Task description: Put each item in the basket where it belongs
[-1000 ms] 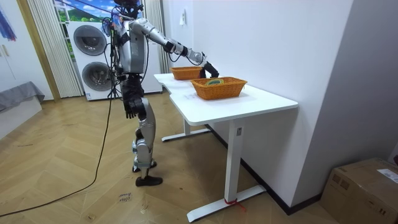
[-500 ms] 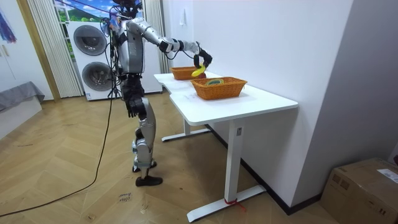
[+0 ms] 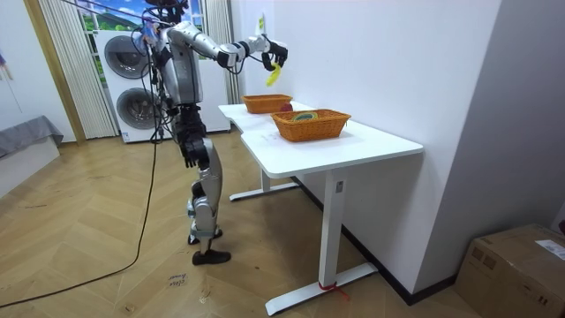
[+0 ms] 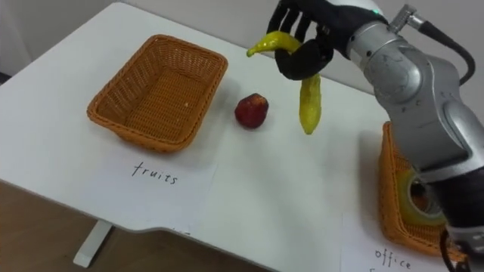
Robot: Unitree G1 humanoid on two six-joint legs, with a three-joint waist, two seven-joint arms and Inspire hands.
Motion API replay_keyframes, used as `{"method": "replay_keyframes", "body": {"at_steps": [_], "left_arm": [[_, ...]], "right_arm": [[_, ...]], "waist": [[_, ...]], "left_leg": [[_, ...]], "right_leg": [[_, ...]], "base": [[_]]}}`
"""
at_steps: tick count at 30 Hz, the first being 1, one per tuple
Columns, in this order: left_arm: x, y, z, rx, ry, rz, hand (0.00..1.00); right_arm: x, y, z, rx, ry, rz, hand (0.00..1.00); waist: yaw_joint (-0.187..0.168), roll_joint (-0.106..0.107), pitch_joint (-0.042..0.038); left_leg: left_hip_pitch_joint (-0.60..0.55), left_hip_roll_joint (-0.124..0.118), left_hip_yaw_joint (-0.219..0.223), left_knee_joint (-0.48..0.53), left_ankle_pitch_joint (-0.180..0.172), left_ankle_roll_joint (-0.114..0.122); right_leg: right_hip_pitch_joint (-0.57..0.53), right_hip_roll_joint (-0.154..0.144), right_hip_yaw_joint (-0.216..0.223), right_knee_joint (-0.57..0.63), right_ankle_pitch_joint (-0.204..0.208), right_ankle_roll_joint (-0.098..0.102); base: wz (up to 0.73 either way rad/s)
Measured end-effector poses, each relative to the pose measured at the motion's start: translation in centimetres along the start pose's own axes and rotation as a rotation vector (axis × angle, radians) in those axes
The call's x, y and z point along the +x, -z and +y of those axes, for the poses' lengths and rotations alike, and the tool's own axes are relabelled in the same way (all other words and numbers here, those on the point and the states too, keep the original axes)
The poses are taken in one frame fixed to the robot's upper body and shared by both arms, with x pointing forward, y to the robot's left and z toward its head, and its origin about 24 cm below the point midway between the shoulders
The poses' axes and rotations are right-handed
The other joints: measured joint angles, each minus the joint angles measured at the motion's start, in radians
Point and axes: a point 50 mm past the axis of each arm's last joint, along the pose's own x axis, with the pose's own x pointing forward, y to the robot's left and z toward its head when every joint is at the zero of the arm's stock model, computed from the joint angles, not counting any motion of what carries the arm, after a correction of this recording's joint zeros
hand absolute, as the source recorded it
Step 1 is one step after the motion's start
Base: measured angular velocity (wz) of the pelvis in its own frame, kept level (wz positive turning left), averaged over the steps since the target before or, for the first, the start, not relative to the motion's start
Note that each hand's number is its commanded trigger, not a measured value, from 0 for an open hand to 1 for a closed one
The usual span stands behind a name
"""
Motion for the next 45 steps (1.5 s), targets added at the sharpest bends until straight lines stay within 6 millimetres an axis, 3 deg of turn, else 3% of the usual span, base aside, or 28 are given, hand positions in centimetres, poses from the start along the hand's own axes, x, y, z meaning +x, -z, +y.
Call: {"method": "replay_keyframes", "body": {"at_steps": [9,14,20,24,28,33,35,38,45], "left_arm": [[-0.2,0.6,-0.4,-0.004,0.031,0.006,0.0],[-0.2,0.9,-0.8,0.006,0.048,0.02,0.0],[-0.2,1.1,-0.6,0.005,0.044,0.029,0.0],[-0.2,1.2,-0.7,0.015,0.046,0.031,0.0],[-0.2,1.2,-0.9,0.025,0.053,0.027,0.0],[-0.2,0.9,-1.2,0.035,0.049,0.028,0.0],[-0.2,1.1,-1.2,0.06,0.048,0.035,0.0],[-0.3,1.6,-1.0,0.094,0.04,0.05,0.0],[-0.5,2.6,-0.7,0.107,0.035,0.087,0.0]], "right_arm": [[-0.2,-1.9,0.0,-0.074,0.008,-0.041,1.0],[0.2,-2.7,1.0,-0.048,-0.03,-0.057,1.0],[0.3,-2.9,1.3,-0.039,-0.042,-0.064,1.0],[0.6,-3.0,2.2,-0.05,-0.077,-0.068,1.0],[1.1,-2.3,3.0,-0.027,-0.092,-0.028,1.0],[2.0,-2.7,4.2,0.046,-0.103,-0.028,1.0],[2.2,-2.4,4.5,0.06,-0.097,-0.011,1.0],[2.4,-2.2,4.7,0.062,-0.082,0.002,1.0],[2.9,-1.9,5.6,0.105,-0.046,0.029,1.0]], "waist": [[0.025,-0.016,0.0103],[0.04,-0.016,0.0135],[0.071,-0.01,0.0189],[0.073,-0.01,0.0197],[0.088,-0.014,0.0241],[0.104,-0.015,0.0242],[0.126,-0.015,0.0242],[0.148,-0.015,0.0241],[0.161,-0.014,0.0243]], "left_leg": [[-0.002,-0.003,-0.006,0.001,0.001,0.0],[0.001,-0.011,-0.028,0.007,0.001,0.004],[0.0,-0.017,-0.04,0.006,0.0,0.009],[-0.001,-0.017,-0.046,0.004,0.0,0.009],[0.012,-0.017,-0.05,0.001,0.0,0.009],[0.014,-0.017,-0.058,-0.001,0.0,0.009],[0.012,-0.018,-0.062,-0.001,0.0,0.009],[0.01,-0.021,-0.073,-0.001,0.0,0.01],[0.015,-0.034,-0.115,0.005,0.001,0.012]], "right_leg": [[0.001,-0.002,-0.004,-0.001,0.0,0.001],[0.015,-0.002,-0.014,-0.001,-0.002,0.004],[0.018,-0.008,-0.026,0.001,-0.008,0.013],[0.018,-0.008,-0.03,0.001,-0.009,0.015],[0.032,-0.007,-0.029,-0.001,-0.011,0.018],[0.035,-0.007,-0.033,0.0,-0.012,0.02],[0.034,-0.008,-0.058,-0.001,-0.012,0.02],[0.037,-0.009,-0.058,0.0,-0.013,0.021],[0.059,-0.017,-0.084,-0.001,-0.021,0.035]], "base": [[0.01],[0.11],[0.08],[0.05],[0.02],[0.03],[0.05],[0.11],[0.2]]}}
